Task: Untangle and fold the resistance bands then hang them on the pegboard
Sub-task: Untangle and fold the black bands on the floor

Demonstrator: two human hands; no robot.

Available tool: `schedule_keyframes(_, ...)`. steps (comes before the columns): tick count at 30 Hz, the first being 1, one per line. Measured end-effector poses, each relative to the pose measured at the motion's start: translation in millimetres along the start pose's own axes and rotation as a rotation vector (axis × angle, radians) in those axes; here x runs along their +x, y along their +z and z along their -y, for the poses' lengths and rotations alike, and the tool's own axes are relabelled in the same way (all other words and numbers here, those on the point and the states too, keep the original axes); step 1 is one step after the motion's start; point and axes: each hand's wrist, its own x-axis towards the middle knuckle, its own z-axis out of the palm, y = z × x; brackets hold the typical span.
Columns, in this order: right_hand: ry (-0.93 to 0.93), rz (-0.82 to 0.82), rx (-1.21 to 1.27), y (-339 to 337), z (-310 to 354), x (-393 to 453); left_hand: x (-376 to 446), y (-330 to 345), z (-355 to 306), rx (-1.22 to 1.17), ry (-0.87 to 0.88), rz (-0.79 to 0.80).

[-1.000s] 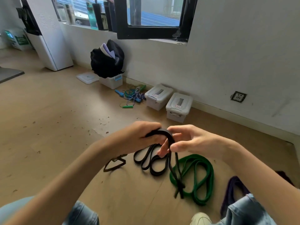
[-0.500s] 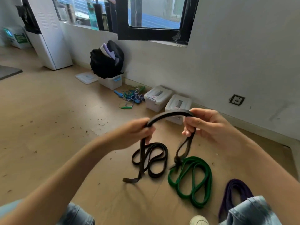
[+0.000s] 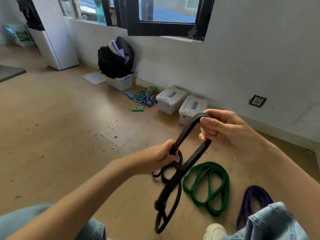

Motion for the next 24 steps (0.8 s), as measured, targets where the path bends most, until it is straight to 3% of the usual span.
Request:
schedule_keyframes(3,0.042,0.044,0.016,-8.5,-0.5,-4.2,-2.0,-4.0,-6.0,-0.121,-0.027,-0.036)
schedule_keyframes(7,0.193,0.256,-0.17,-18.9,0.7,-12.8,-20.1,-42.4,-26.6,-0.522,0.112,-0.161)
schedule_keyframes(10,0.181,0.303,-0.022,-14.0,-0.4,-14.7,-26.9,-53.9,-39.9,-0.665,0.17,-0.104)
schedule_keyframes(13,0.092,0.251,0.085,-5.3,0.3,-9.6,-18.4,-43.1,-50.5,-0.548,0.182,-0.059)
schedule_keyframes(17,0.031,0.12,0.006,3.5,-2.1,-1.8,-8.4,-33.4,-40.6,-0.446,0.172,-0.091)
schedule_keyframes(24,0.004,0.056,0.092,3.7,-0.8,-3.6,-0.4,-14.1,-8.7,0.154,0.044,-0.144)
